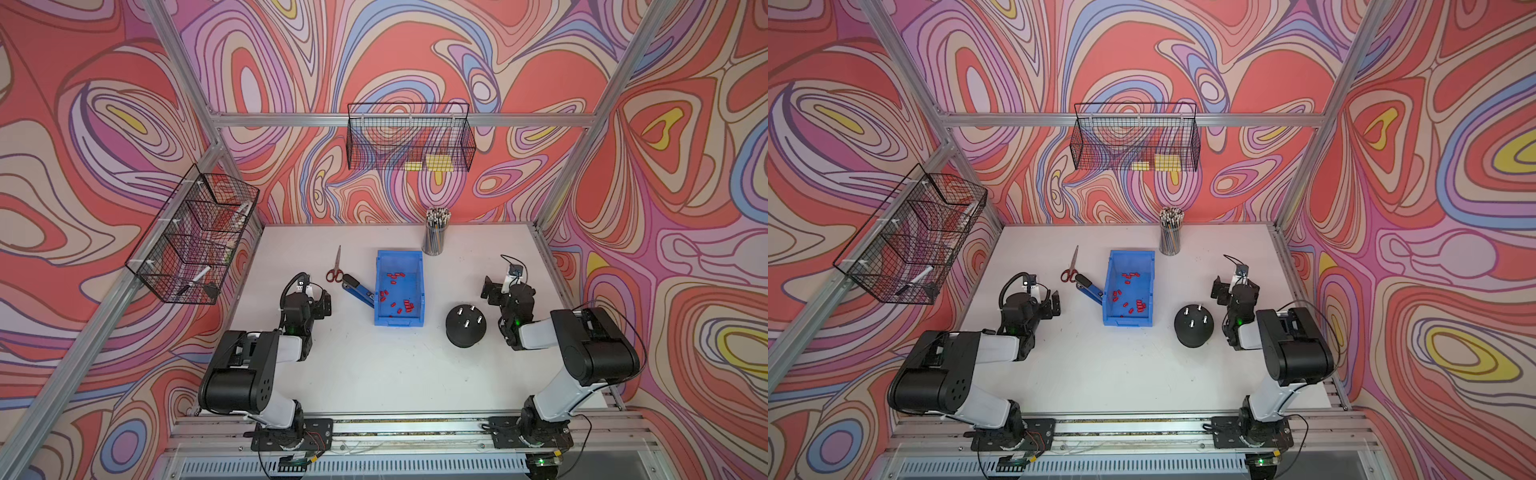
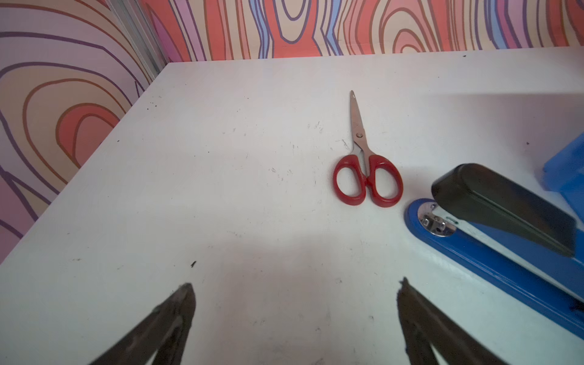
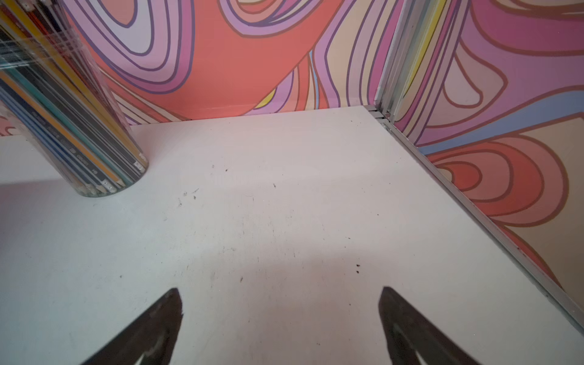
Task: Cover the protruding screws with screw protection sleeves
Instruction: Pick up the screw protection sleeve from the storage box.
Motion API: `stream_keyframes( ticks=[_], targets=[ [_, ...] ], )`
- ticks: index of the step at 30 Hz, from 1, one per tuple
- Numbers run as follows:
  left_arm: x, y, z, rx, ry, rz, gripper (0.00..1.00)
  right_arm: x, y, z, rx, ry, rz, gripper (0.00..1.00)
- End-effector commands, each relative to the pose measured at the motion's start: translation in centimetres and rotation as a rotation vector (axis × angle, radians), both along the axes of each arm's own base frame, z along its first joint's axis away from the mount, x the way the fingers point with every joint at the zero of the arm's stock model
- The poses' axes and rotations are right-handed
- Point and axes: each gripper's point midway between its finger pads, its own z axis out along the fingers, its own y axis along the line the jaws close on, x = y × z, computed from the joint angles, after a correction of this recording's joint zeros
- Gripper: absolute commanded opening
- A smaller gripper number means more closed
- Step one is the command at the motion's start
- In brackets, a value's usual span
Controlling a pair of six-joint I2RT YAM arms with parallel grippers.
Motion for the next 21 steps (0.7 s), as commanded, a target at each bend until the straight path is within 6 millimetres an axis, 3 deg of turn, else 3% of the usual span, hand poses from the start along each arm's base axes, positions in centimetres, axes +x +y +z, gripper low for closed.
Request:
stream_keyframes(
  ticks=[1,21],
  targets=[
    [0.88,0.05,1.37,0.010,-0.055,-0.007,0.99,0.52,-0.30,0.42,-0.009,-0.021,-0.012,0.98],
    [0.91,0.03,1.27,0.009,-0.050,-0.008,0.99,0.53,-0.26,0.27,-0.006,-0.015,-0.009,0.98]
  ],
)
